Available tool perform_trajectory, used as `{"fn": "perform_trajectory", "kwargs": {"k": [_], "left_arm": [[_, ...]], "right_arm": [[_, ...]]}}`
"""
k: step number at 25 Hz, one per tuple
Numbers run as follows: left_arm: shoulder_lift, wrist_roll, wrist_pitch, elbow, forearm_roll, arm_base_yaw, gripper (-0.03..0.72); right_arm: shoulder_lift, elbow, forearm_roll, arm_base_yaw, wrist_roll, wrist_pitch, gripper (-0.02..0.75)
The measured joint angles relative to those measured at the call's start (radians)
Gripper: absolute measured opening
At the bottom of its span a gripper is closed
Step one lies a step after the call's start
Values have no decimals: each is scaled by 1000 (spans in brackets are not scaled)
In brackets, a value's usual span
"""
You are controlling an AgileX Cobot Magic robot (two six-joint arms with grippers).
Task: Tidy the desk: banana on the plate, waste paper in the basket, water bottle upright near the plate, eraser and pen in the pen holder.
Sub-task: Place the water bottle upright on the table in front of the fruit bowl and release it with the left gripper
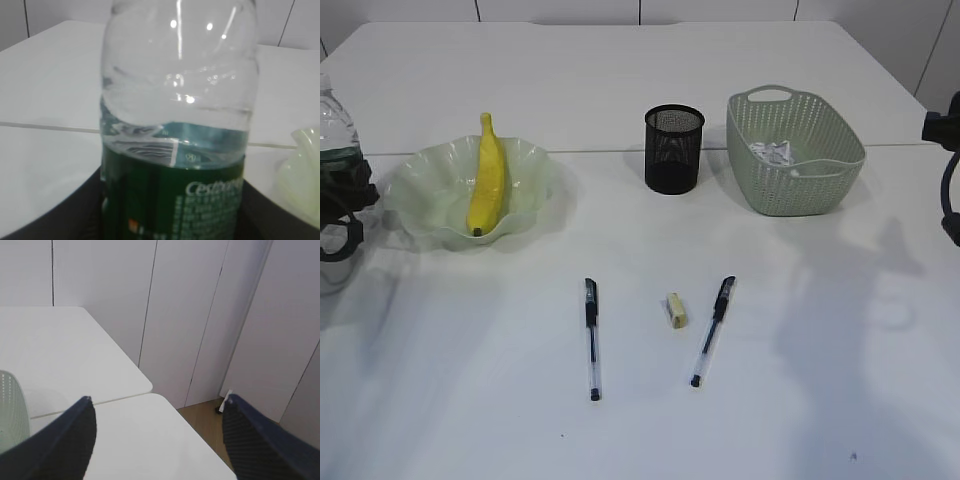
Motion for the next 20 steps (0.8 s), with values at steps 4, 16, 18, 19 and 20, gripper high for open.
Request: {"fn": "perform_trajectory", "kwargs": {"k": [4,16,18,19,20], "left_arm": [[0,0,-2,0,2,-6,373],[20,0,-40,-2,2,-6,373],[20,0,-40,-2,2,-6,373],[20,0,-40,-2,2,-6,373],[20,0,-40,-2,2,-6,373]], "right_arm": [[0,0,0,0,0,-2,589],[0,0,-3,0,0,-33,589],[0,0,-11,0,0,-34,588],[0,0,-16,0,0,-34,588],[0,0,-23,0,0,-34,588]]}}
